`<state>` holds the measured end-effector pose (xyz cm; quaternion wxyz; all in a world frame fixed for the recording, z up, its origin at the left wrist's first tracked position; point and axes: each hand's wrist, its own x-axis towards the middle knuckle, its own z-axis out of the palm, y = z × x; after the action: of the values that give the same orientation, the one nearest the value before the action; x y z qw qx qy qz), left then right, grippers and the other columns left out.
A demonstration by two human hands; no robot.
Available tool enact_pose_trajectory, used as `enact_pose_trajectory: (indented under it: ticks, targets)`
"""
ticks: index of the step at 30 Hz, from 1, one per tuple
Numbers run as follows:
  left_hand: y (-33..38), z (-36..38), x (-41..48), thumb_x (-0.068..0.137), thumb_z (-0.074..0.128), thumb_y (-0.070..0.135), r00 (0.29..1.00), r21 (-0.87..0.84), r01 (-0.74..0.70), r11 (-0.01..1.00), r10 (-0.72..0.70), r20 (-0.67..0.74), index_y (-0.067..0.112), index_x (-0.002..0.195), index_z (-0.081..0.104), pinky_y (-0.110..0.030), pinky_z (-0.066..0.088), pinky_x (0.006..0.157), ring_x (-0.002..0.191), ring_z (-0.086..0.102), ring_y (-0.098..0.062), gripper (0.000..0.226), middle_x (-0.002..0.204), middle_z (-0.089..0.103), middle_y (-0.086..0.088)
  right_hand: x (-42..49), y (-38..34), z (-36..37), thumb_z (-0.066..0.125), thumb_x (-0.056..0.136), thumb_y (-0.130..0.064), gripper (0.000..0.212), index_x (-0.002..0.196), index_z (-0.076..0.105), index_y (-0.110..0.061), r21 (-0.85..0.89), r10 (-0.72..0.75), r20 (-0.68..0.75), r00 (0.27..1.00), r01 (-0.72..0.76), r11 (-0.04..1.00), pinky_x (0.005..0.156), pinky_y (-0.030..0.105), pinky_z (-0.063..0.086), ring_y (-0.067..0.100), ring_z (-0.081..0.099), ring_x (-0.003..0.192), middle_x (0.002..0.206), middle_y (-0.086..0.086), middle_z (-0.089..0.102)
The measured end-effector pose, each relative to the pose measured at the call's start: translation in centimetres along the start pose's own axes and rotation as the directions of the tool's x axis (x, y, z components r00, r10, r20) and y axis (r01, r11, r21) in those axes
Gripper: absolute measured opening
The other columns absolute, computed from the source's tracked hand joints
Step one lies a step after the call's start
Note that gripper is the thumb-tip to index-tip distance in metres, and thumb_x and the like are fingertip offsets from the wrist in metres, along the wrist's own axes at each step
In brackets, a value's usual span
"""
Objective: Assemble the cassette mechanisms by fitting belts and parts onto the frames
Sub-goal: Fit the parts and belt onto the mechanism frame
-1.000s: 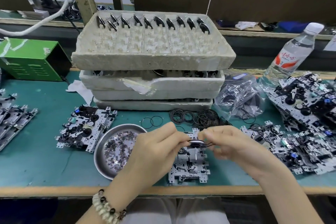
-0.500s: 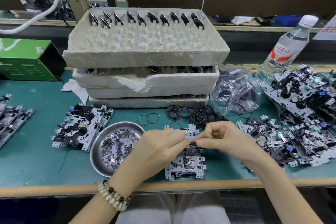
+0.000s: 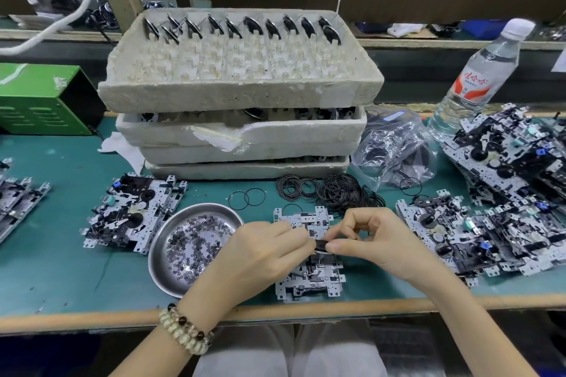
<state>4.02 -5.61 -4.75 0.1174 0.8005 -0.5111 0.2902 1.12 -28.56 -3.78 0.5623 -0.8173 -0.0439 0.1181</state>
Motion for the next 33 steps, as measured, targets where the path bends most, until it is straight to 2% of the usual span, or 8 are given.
enact_pose_trajectory:
  ticks: [4, 12, 17, 19, 21, 23, 29, 33]
  targets:
    - [-0.1, 0.1, 0.1, 0.087, 0.072, 0.004, 1.000, -0.002, 0.017, 1.000, -0.017, -0.013, 0.012, 0.080, 0.073, -0.028, 0.032, 0.043, 0.055, 0.042, -0.017, 0.010, 0.066, 0.048, 0.001, 0.0, -0.1, -0.1, 0.084, 0.066, -0.046, 0.041, 0.061, 0.051, -0.022, 0.008, -0.017, -0.033, 0.999, 0.017, 1.000, 0.086, 0.047, 0.053, 0.028, 0.069, 0.087, 0.090, 0.001, 0.076]
    - [-0.2, 0.3, 0.0, 0.091, 0.068, 0.006, 0.999, 0.023, -0.026, 0.999, 0.027, -0.031, 0.011, 0.084, 0.073, -0.028, 0.026, 0.046, 0.058, 0.038, -0.016, 0.011, 0.068, 0.046, 0.000, -0.1, 0.5, -0.1, 0.084, 0.065, -0.050, 0.044, 0.061, 0.050, -0.023, 0.005, -0.039, -0.041, 0.998, 0.039, 0.999, 0.077, 0.029, 0.052, 0.025, 0.069, 0.088, 0.091, -0.001, 0.076]
    - [-0.4, 0.4, 0.0, 0.091, 0.069, 0.008, 0.999, 0.014, -0.026, 1.000, 0.027, -0.047, 0.011, 0.083, 0.074, -0.029, 0.032, 0.042, 0.055, 0.041, -0.017, 0.010, 0.066, 0.048, 0.000, -0.1, 0.7, 0.1, 0.083, 0.066, -0.049, 0.045, 0.061, 0.049, -0.020, 0.007, -0.068, -0.075, 0.995, 0.069, 0.998, 0.072, 0.024, 0.051, 0.028, 0.067, 0.080, 0.090, -0.001, 0.076]
    - [-0.7, 0.1, 0.2, 0.092, 0.070, 0.018, 0.999, -0.077, 0.006, 0.997, -0.010, -0.040, 0.013, 0.084, 0.075, -0.030, 0.035, 0.042, 0.055, 0.044, -0.017, 0.011, 0.066, 0.050, 0.000, -0.4, 0.3, 0.0, 0.083, 0.065, -0.048, 0.043, 0.061, 0.050, -0.021, -0.019, -0.092, -0.074, 0.993, 0.091, 0.996, 0.068, 0.019, 0.046, 0.019, 0.063, 0.070, 0.091, -0.003, 0.076]
    - [-1.2, -0.2, 0.4, 0.096, 0.063, 0.038, 0.992, -0.255, 0.127, 0.959, -0.129, 0.008, 0.016, 0.087, 0.077, -0.030, 0.039, 0.048, 0.063, 0.047, -0.014, 0.028, 0.071, 0.054, 0.003, -1.0, -0.2, 0.1, 0.083, 0.064, -0.048, 0.040, 0.061, 0.051, -0.024, -0.121, -0.182, -0.084, 0.980, 0.171, 0.978, 0.067, 0.012, 0.040, 0.003, 0.058, 0.072, 0.093, -0.009, 0.075]
    - [-2.0, -0.7, 0.5, 0.098, 0.053, 0.050, 0.958, -0.370, 0.286, 0.884, -0.268, 0.099, 0.016, 0.095, 0.078, -0.031, 0.046, 0.060, 0.078, 0.051, -0.012, 0.042, 0.078, 0.059, 0.007, -1.8, -0.6, 0.7, 0.083, 0.065, -0.046, 0.037, 0.061, 0.051, -0.027, -0.246, -0.318, -0.135, 0.938, 0.279, 0.928, 0.068, 0.009, 0.039, 0.007, 0.061, 0.086, 0.090, -0.017, 0.073]
    - [-2.6, -0.4, 1.2, 0.102, 0.035, 0.042, 0.874, -0.198, 0.431, 0.880, -0.353, 0.333, 0.011, 0.114, 0.073, -0.039, 0.049, 0.093, 0.105, 0.063, -0.022, 0.050, 0.106, 0.071, 0.001, -3.4, -0.8, 2.2, 0.082, 0.068, -0.040, 0.037, 0.062, 0.050, -0.024, -0.380, -0.477, -0.222, 0.851, 0.375, 0.846, 0.078, 0.017, 0.047, 0.006, 0.065, 0.096, 0.081, -0.023, 0.064]
    - [-2.1, -0.3, 1.3, 0.102, 0.033, 0.041, 0.871, -0.220, 0.435, 0.873, -0.346, 0.349, 0.009, 0.115, 0.070, -0.032, 0.045, 0.090, 0.095, 0.066, -0.020, 0.050, 0.109, 0.070, -0.001, -3.8, 0.4, 2.6, 0.084, 0.067, -0.033, 0.038, 0.062, 0.049, -0.020, -0.429, -0.429, -0.262, 0.864, 0.294, 0.854, 0.076, 0.015, 0.047, -0.002, 0.064, 0.097, 0.076, -0.017, 0.058]
